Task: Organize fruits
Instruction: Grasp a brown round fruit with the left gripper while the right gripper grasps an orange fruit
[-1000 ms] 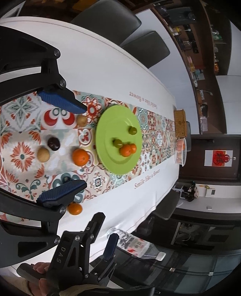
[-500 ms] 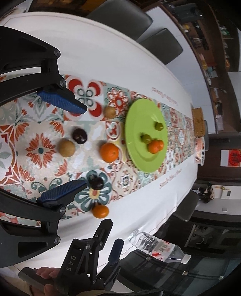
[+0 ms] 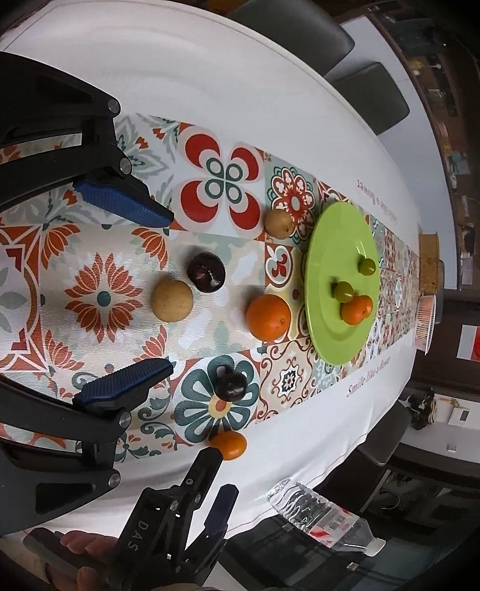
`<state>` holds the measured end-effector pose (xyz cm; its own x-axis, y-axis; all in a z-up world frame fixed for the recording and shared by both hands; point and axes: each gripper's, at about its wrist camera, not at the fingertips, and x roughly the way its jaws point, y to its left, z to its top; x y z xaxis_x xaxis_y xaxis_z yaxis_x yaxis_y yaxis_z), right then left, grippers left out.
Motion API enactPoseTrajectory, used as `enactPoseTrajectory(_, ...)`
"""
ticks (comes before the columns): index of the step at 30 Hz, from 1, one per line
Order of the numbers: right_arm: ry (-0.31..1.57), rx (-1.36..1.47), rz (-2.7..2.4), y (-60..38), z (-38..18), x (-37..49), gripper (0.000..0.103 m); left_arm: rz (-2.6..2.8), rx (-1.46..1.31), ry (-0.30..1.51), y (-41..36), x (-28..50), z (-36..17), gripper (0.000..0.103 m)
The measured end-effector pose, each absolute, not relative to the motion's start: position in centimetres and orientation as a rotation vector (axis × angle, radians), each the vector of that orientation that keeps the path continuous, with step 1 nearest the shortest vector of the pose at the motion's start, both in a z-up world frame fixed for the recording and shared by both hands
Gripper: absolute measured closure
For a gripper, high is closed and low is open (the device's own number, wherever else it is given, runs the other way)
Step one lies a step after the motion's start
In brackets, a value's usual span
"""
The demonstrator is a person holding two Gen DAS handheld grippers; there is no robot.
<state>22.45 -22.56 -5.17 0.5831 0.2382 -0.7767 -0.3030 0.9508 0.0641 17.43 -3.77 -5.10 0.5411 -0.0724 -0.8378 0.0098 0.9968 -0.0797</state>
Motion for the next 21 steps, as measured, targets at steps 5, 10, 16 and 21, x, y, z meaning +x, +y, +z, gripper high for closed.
enactPoseTrajectory(5, 0.909, -0.084, 0.315, -22.5, -5.8, 23.2, 0.035, -0.053, -0.083, 1.01, -3.8, 17.9, -5.9, 0.044)
enactPoseTrajectory(10, 0.92, -0.082, 0.314, -22.6, -6.5, 23.9, 0.036, -0.064, -0.103, 1.03, -3.9, 18.5, -6.5, 0.053)
enactPoseTrajectory(16, 0.94, -0.068, 0.322, -22.8, -7.1, 24.6, 0.044, -0.079, -0.111, 1.048, -4.2, 19.0, -7.0, 0.064)
enactPoseTrajectory(21, 0.95, -0.073, 0.329, -22.6, -7.4, 25.0, 0.048, -0.082, -0.127, 1.058, -4.1, 19.3, -7.2, 0.069)
